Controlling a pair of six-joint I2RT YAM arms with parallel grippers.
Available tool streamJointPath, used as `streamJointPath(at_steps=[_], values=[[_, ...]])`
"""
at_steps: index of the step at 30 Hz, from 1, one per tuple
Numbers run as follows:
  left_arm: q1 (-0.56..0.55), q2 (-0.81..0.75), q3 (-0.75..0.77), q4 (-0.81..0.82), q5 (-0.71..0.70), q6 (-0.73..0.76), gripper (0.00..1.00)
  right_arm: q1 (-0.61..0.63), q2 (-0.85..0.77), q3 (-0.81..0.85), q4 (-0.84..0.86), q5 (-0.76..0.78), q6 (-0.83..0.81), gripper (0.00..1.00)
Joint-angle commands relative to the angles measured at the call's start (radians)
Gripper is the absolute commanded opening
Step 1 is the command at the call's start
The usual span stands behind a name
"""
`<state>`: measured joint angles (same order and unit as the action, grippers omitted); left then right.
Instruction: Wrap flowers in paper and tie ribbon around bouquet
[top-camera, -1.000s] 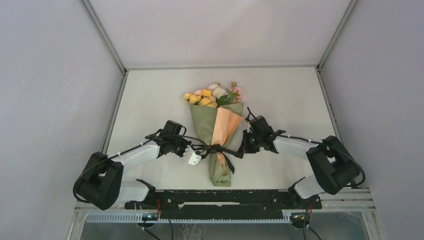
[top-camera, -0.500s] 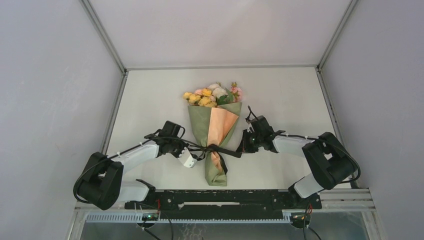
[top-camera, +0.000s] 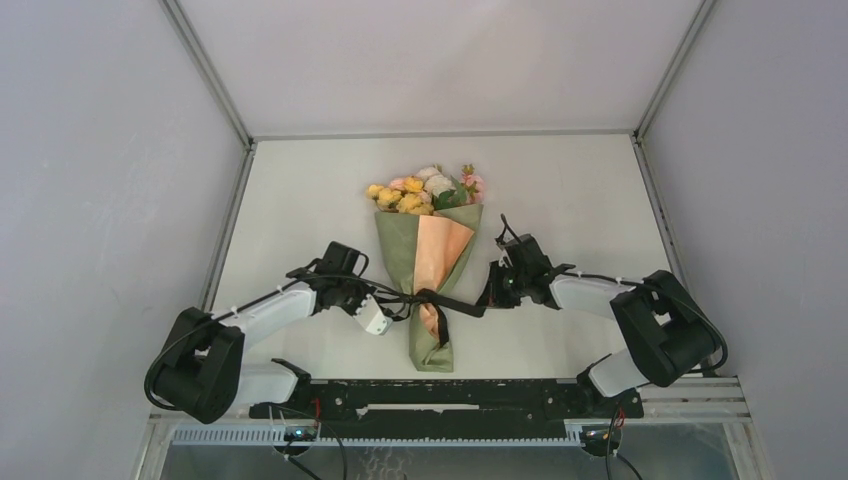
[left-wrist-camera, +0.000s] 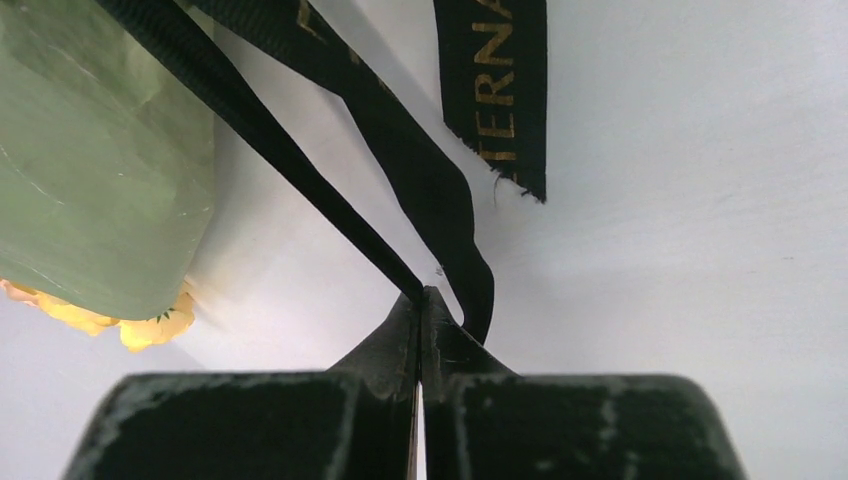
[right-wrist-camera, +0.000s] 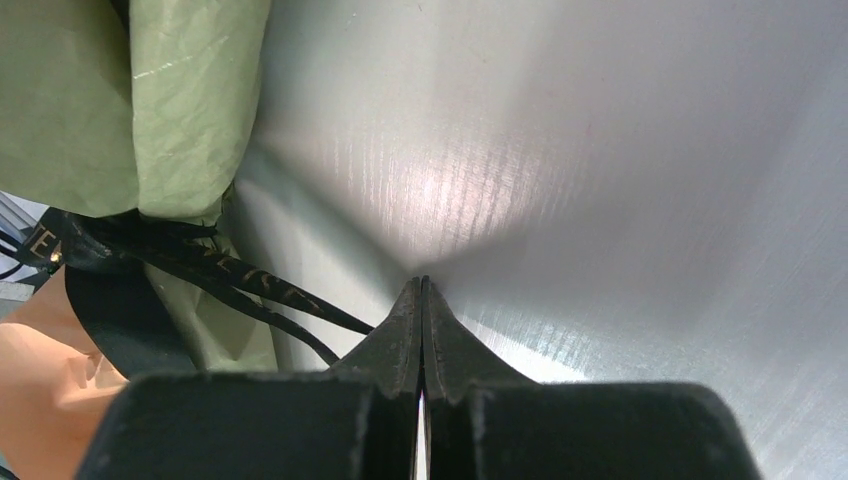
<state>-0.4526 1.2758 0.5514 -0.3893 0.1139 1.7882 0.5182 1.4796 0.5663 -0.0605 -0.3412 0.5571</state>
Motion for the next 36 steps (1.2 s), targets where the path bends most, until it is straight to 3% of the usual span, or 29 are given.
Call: streamJointPath(at_steps=[1,17,22,26,31,36], values=[[0.026,-0.023,-0.022,-0.029,-0.039,0.009,0.00,-0.017,-0.009,-0.043,-0.127,0.088,-0.019,0.00],[0.035,-0.048,-0.046,-0.029,-0.017,-0.002,0.00,-0.031,0.003,-0.046,-0.115,0.083,-0.015,0.00],[-0.064,-0.104,-0.026,-0.052,0.046,-0.116,0.00,0.006,-0.029,-0.004,-0.085,0.061,-0.046,0.00],[-0.147,-0.156,-0.011,-0.066,0.097,-0.243,0.01,0.057,-0.072,0.057,-0.074,0.044,-0.079,0.20],[-0.165,-0.204,-0.017,-0.094,0.077,-0.290,0.41,0.047,-0.152,0.094,-0.121,0.067,-0.108,0.39],[-0.165,-0.248,-0.006,-0.127,0.041,-0.328,0.65,0.012,-0.229,0.118,-0.176,0.127,-0.132,0.50]])
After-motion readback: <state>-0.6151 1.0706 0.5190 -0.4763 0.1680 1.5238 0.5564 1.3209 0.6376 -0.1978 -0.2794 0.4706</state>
